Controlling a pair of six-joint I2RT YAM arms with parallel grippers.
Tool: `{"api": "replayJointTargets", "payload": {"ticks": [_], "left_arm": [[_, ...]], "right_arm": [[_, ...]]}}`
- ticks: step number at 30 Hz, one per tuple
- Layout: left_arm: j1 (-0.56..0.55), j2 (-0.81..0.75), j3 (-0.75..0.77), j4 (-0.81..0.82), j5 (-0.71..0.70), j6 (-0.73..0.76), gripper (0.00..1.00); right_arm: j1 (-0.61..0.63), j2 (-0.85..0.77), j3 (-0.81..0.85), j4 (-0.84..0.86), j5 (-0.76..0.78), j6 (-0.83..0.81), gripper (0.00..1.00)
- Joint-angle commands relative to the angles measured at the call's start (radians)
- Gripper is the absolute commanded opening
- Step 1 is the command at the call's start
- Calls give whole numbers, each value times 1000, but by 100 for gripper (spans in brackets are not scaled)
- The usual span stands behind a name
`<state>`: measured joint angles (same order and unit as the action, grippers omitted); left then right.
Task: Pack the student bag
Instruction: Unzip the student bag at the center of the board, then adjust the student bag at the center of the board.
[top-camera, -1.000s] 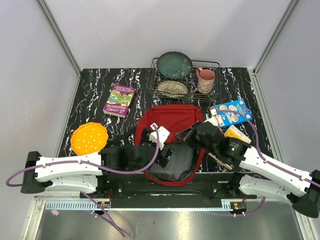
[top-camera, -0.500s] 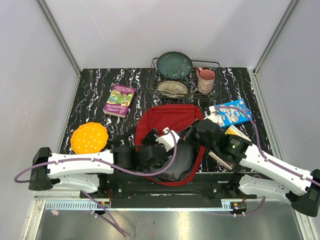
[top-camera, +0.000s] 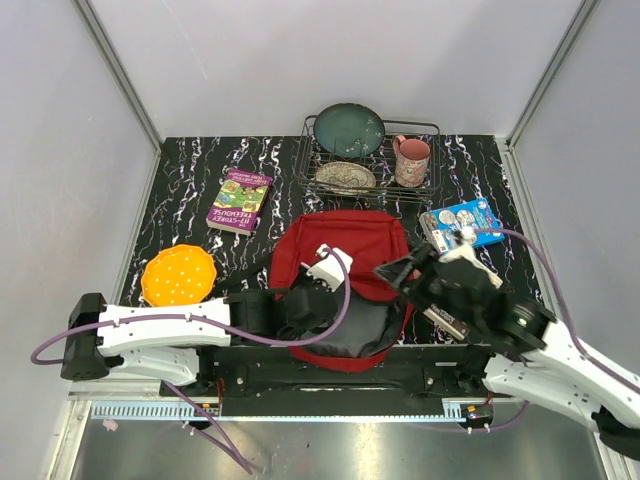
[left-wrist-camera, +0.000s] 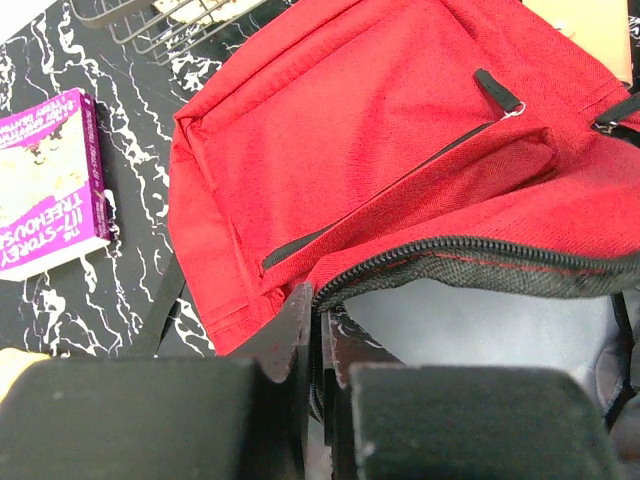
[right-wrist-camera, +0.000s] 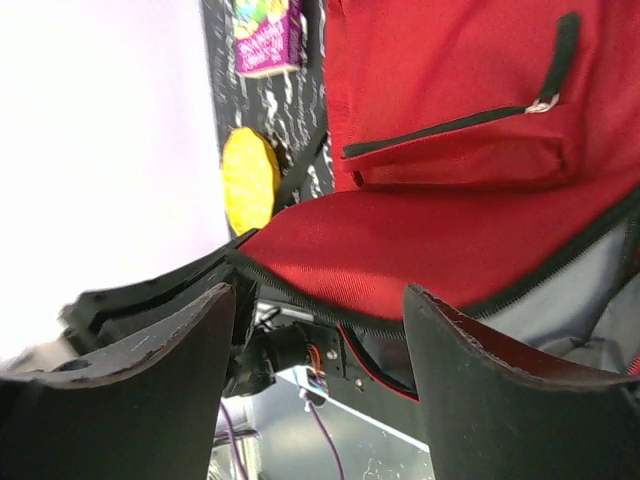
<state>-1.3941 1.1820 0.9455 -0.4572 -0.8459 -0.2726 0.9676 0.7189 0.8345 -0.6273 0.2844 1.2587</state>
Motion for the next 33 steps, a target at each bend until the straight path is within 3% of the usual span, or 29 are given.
{"api": "replayJointTargets", "payload": {"ticks": [1, 6, 13, 16, 17, 21, 33], "left_arm": [[-2, -19, -5, 3, -25, -88, 0], [-2, -45, -2, -21, 16, -114, 0], [-3, -117, -20, 3, 42, -174, 0], [-2, -139, -30, 0, 50, -197, 0], [-3, -148, -33, 0, 54, -207, 0], [-3, -171, -57, 2, 76, -234, 0], [-3, -182, -70, 20, 116, -240, 0]], "right_arm": [[-1, -194, -26, -225, 192, 63, 76], [-1, -230, -23, -426, 369, 120, 87], [-44, 25, 86, -492, 469, 18, 97], [-212, 129, 138, -412, 382, -167, 100], [-328, 173, 140, -376, 266, -286, 100], [-577, 286, 138, -214, -55, -481, 100], [-633, 537, 132, -83, -229, -636, 100]]}}
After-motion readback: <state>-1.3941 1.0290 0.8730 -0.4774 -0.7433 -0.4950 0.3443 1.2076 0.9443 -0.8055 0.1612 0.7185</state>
